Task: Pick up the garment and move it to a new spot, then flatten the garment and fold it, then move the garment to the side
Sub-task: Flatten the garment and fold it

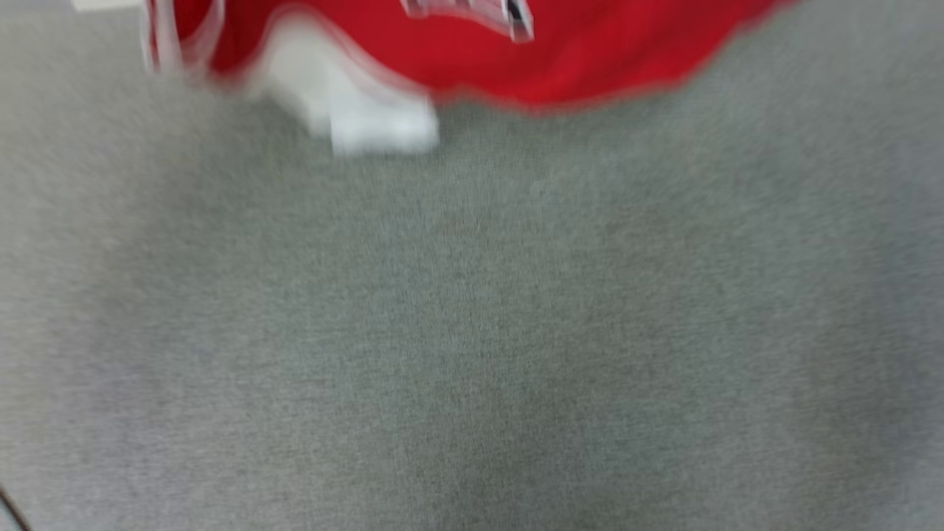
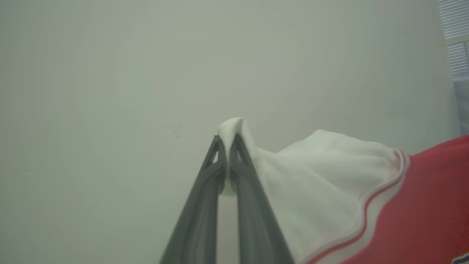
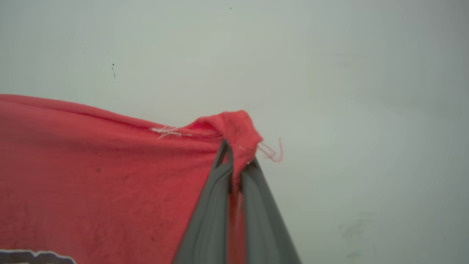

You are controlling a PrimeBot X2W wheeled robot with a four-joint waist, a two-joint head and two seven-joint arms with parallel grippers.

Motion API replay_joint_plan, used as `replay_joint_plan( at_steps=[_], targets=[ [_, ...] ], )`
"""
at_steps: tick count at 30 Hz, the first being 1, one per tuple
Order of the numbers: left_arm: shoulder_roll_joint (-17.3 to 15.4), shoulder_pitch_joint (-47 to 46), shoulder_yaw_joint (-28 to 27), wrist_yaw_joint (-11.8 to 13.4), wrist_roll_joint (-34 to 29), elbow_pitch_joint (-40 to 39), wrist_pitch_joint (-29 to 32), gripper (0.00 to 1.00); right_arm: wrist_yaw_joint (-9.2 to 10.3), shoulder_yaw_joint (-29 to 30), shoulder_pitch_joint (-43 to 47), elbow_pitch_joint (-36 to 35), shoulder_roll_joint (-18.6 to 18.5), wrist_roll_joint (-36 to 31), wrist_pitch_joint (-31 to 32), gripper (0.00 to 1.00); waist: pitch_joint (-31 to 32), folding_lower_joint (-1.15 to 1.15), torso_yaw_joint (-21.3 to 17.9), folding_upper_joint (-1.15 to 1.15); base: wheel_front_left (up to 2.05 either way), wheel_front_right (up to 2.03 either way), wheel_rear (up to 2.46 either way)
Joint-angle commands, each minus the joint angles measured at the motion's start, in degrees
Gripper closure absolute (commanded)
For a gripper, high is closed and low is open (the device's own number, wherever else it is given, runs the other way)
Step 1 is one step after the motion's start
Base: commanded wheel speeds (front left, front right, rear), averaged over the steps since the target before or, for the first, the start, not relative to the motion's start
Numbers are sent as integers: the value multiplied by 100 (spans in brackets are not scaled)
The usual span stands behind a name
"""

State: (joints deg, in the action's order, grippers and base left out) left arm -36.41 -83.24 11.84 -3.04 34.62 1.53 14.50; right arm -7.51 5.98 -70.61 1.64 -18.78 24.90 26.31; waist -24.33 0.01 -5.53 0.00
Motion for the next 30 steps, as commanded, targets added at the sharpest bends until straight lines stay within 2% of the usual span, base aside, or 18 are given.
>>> replay_joint_plan(
  at_steps=[1, 6, 7, 11, 14, 15, 23, 30],
  targets=[
    [67, -360, 31, -32, -79, 248, -96, 100, 4, -12, -265, 211, 39, -118, -169, 100, -546, -1, 2, 0, 0, 0, 0],
    [332, -1611, 240, -144, -447, 1369, -627, 100, 5, -102, -1219, 1224, 138, -561, -998, 100, -1004, -1, 38, 0, 0, 0, 0],
    [332, -1611, 240, -144, -447, 1369, -627, 100, 5, -102, -1219, 1224, 138, -561, -998, 100, -1004, -1, 38, 0, 0, 0, 0],
    [535, -2257, 371, -214, -625, 2127, -1064, 100, 5, -127, -1786, 2032, 262, -894, -1661, 100, -1247, -1, 89, 0, 0, 0, 0],
    [676, -2353, 479, -258, -656, 2617, -1380, 100, 5, -141, -1969, 2584, 378, -1085, -2127, 100, -1350, -1, 145, 0, 0, 0, 0],
    [757, -2168, 574, -302, -626, 2878, -1554, 100, 5, -199, -1952, 2911, 483, -1160, -2393, 100, -1373, -1, 182, 0, 0, 0, 0],
    [1009, -955, 903, -407, -362, 3351, -2178, 100, 4, -587, -1301, 3786, 741, -1057, -3172, 100, -1252, -1, 307, 0, 0, 0, 0],
    [1114, 953, 1205, -429, -51, 3133, -2704, 100, 4, -1219, -44, 4246, 692, -631, -3519, 100, -782, -1, 409, 0, 0, 0, 0]
  ],
)
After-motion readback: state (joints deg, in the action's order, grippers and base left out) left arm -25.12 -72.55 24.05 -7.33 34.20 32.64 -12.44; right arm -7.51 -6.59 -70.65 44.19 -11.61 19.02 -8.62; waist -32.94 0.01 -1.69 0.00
